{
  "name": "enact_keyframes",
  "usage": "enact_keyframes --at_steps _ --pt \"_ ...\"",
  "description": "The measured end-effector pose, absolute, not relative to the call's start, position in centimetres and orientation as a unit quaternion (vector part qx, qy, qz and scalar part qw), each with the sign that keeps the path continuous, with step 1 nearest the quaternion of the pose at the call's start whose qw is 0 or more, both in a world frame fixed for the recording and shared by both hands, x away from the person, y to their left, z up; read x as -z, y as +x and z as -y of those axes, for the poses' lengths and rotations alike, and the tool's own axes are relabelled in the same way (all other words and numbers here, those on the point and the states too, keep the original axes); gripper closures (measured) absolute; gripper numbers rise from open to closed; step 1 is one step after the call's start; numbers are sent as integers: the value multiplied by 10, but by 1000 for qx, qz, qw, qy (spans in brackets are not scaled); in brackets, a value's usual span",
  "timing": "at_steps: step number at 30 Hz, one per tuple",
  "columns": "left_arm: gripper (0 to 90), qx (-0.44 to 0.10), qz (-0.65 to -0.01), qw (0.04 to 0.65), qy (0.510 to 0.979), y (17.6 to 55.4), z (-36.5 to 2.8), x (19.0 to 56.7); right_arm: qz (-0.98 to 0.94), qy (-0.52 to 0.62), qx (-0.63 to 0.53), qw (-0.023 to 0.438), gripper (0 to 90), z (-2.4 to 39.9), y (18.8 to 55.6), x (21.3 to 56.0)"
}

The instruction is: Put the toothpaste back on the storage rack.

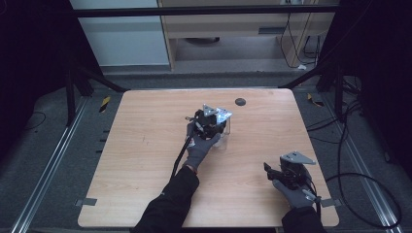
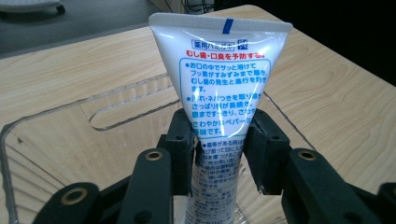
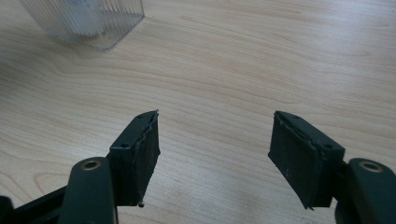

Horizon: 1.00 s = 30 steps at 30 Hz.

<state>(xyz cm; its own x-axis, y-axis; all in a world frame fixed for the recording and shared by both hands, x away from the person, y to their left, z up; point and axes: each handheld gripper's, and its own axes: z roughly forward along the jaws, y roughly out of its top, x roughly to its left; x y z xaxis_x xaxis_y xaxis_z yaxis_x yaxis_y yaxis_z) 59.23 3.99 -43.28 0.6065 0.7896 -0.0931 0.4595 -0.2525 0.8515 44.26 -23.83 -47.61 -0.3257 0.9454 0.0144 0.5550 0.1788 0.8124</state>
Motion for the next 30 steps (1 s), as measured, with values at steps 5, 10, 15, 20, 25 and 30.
enact_keyframes --at_steps 5,10,15,20,25,30 --pt "519 -180 -401 470 765 587 -47 425 -722 518 -377 260 329 238 443 476" --pt "434 -186 -378 481 769 573 -58 413 -722 519 -376 261 328 238 443 476" --pt "399 -186 -365 481 775 553 -76 401 -721 519 -375 264 327 239 442 475" --pt "382 -178 -365 478 779 533 -102 392 -719 522 -374 266 326 241 443 474" --pt "368 -182 -373 468 780 514 -133 392 -716 526 -373 266 323 244 442 474" --pt "358 -197 -389 444 783 496 -165 406 -714 528 -373 267 323 246 441 475"
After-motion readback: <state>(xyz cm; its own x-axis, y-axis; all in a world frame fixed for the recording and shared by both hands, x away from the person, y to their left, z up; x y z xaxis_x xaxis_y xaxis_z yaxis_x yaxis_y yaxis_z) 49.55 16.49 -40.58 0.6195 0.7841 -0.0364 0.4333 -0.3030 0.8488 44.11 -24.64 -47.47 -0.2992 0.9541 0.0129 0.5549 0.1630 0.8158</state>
